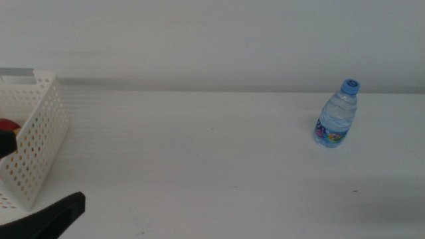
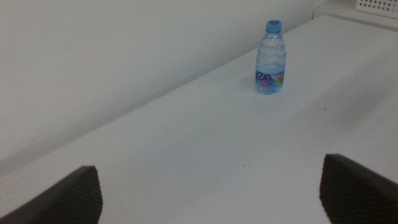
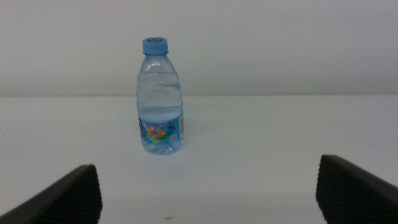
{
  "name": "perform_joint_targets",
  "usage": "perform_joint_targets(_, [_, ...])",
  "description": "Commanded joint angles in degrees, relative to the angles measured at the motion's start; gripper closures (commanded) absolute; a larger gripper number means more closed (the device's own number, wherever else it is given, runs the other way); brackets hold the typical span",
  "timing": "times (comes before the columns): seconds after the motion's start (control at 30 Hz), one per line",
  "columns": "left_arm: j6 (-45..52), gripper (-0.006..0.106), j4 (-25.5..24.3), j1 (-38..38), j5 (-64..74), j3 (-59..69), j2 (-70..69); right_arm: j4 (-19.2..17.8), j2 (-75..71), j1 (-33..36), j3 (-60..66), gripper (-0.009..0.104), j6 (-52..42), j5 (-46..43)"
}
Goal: Use arms to grab the bottles and put them into the dustbin to the left of the table.
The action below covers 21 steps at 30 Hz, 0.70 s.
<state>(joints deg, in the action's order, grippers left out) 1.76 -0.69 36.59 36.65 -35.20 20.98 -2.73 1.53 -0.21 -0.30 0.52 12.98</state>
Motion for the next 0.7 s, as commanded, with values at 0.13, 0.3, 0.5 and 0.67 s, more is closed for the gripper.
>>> perform_joint_targets(0.13, [-0.3, 0.007, 0.1, 0.5, -1.1, 0.3, -0.2, -0.1, -0.3, -0.3, 2.5, 0.003, -0.1, -6.1])
perform_joint_targets(0.3, [-0.3, 0.007, 0.1, 0.5, -1.1, 0.3, -0.2, -0.4, -0.3, -0.3, 2.5, 0.003, -0.5, -11.4])
perform_joint_targets(0.5, [-0.2, 0.007, 0.1, 0.5, -1.1, 0.3, -0.2, -5.1, 2.3, -0.3, 2.5, 0.003, -2.3, -17.2])
perform_joint_targets(0.67, [-0.2, 0.007, 0.1, 0.5, -1.2, 0.3, -0.2, -4.7, 13.5, -0.3, 2.5, 0.003, -2.3, -21.3])
